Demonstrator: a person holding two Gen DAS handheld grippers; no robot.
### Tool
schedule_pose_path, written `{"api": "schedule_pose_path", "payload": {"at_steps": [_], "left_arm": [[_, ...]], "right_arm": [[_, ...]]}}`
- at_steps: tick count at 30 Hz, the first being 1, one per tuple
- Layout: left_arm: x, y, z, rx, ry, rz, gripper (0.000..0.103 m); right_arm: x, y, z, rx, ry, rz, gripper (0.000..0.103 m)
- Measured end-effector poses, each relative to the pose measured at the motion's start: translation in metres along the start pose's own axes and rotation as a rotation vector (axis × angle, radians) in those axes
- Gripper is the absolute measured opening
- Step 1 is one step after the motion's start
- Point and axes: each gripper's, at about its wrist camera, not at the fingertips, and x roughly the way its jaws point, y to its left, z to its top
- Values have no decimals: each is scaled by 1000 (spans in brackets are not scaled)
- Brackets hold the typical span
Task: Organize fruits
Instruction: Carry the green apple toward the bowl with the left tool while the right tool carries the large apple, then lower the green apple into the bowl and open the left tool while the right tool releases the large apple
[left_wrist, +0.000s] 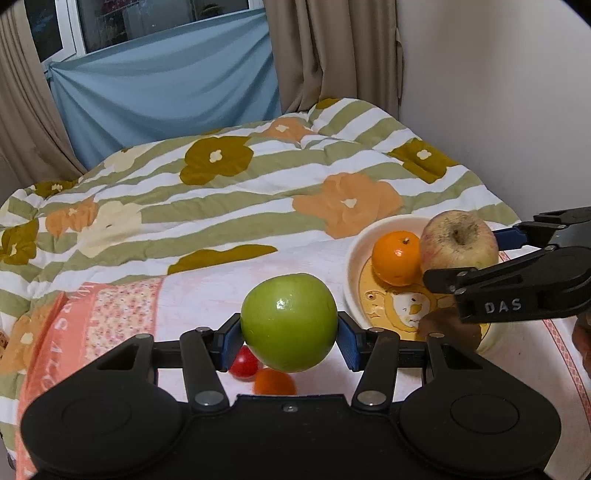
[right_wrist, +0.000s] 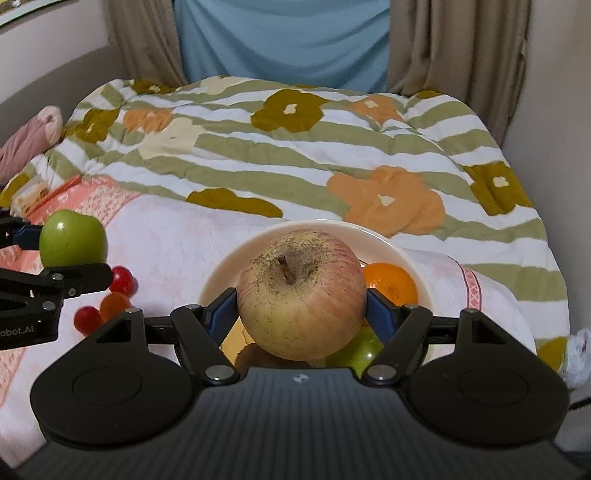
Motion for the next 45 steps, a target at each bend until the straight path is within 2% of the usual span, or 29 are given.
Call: {"api": "schedule_pose_path", "payload": {"at_steps": [10,12,13,16,24,34,45], "left_arm": [[19,-25,4,12,23,2,57],[23,-30,6,18,25,-4,57],[24,-32,6,21,26,-7,57],[28,-37,7,31,25,-19,57],[31,-40,10,33,24,-46,57],[36,-41,11,52,35,-46,57],[48,-41,9,76,53,-66,57]], "right_arm": [[15,-8,-1,-40,-3,45,89],[12,-8,-1,-51,-25,54,93],[11,-7,0,-59,-32,49,99],[12,-8,0,-73,-30,25,99],[12,-20,-4,-33,-34,17,100],[0,-26,-4,-13,-52,16,101],[-26,-27,-5,18,-124,12,103]]}}
